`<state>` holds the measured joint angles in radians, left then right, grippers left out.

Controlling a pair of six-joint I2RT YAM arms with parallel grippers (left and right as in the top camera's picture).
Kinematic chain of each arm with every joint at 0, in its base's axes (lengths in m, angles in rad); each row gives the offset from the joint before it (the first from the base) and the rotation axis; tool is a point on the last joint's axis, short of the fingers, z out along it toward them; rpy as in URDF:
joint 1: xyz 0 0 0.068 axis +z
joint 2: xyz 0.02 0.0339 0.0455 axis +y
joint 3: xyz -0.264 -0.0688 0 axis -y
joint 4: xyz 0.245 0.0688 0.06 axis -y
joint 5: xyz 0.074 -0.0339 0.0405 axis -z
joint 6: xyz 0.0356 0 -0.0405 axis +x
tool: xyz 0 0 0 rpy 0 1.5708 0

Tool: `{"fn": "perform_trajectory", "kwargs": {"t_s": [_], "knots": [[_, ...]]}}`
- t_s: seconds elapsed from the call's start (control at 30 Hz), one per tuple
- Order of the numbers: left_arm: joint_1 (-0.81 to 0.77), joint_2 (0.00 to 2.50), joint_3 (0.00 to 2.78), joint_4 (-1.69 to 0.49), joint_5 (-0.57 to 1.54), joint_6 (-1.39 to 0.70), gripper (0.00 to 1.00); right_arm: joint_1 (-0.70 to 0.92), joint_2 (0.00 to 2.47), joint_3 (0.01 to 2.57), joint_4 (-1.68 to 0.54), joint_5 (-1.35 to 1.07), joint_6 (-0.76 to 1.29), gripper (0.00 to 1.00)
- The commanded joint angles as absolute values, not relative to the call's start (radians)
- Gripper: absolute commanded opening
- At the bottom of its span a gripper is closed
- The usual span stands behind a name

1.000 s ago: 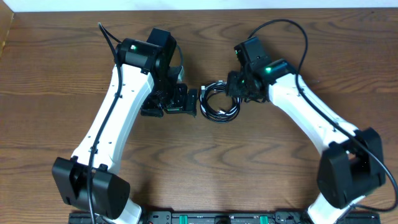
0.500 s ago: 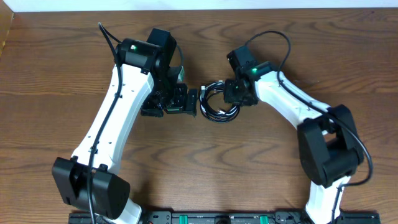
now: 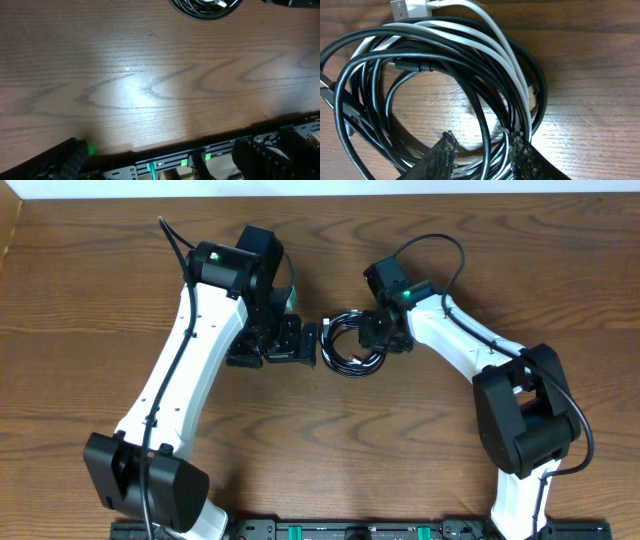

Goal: Untangle cables
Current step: 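Lower the right gripper onto the coil and grasp a black cable strand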

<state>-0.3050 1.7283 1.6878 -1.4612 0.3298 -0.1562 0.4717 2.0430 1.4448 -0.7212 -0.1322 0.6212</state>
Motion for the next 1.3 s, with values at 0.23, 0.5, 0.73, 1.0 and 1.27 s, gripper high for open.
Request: {"fn": "perform_trajectory", "kwargs": {"t_s": [0.23, 0.5, 0.73, 1.0, 1.27], "knots": [[-0.307, 1.732, 1.684, -1.464, 0.316, -0.143, 0.98, 0.477, 2.050, 1.455, -0.720, -0.122, 0.632, 0.24], [-0.307, 1.732, 1.684, -1.464, 0.316, -0.143, 0.98, 0.419, 2.038, 1.527, -0.819, -0.126, 0.619, 0.20], [-0.307, 1.732, 1.684, -1.464, 0.316, -0.143, 0.98, 0.413, 2.038, 1.602, -0.912, -0.287, 0.497, 0.29], [-0.307, 1.732, 1.684, -1.464, 0.316, -0.143, 0.98, 0.490, 2.048, 1.521, -0.881, -0.136, 0.566, 0.38], [-0.307, 1.732, 1.684, -1.464, 0.316, -0.143, 0.98, 0.492, 2.048, 1.492, -0.841, -0.123, 0.576, 0.38]]}}
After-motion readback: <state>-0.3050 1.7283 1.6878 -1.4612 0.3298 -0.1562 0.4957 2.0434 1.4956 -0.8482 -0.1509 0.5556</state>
